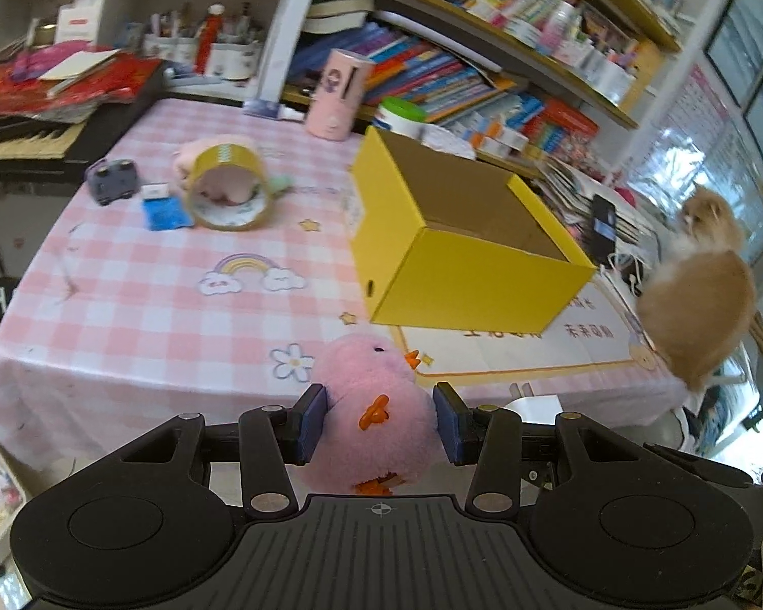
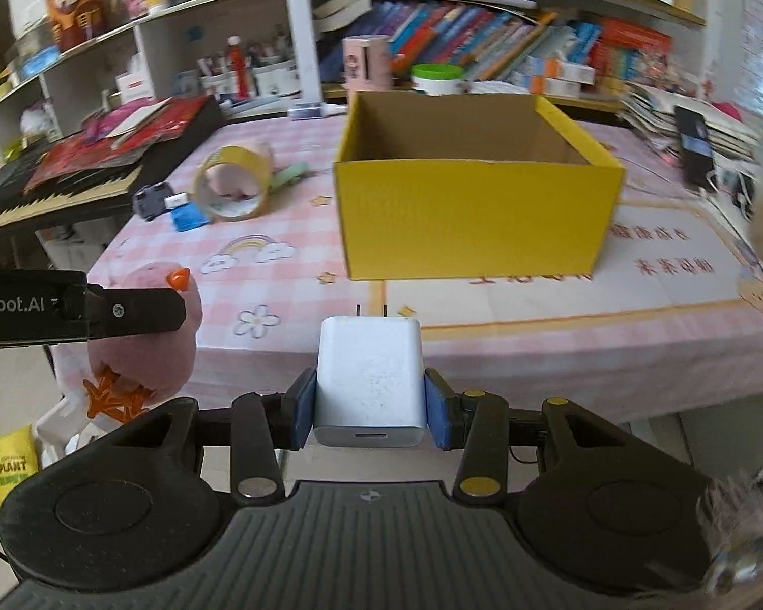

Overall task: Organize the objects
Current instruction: 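Carry the chick and plug to the yellow box and release both inside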

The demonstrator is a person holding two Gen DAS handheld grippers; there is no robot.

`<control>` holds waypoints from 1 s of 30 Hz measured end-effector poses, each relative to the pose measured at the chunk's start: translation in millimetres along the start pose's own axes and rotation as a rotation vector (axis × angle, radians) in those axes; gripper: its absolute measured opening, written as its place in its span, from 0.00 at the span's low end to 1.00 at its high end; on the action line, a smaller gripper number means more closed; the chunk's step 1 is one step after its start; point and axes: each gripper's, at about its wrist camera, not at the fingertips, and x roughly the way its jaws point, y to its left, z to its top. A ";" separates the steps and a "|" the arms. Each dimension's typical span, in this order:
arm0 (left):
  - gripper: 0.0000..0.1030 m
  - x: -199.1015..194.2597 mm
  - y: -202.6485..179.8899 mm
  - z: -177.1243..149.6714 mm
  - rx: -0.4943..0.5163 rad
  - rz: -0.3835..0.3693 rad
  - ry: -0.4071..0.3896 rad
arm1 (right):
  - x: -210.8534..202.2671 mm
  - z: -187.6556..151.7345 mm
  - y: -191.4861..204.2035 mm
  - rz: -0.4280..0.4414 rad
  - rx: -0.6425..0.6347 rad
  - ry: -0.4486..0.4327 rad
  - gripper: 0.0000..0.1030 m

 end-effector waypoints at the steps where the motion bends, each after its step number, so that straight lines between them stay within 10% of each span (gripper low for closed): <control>1: 0.42 1.6 -3.4 0.8 0.010 -0.005 0.000 | -1.3 -0.5 -2.2 -0.006 0.007 -0.002 0.40; 30: 0.43 61.8 -79.4 63.1 0.123 -0.101 -0.074 | 17.7 48.1 -91.9 -0.102 0.095 -0.033 0.40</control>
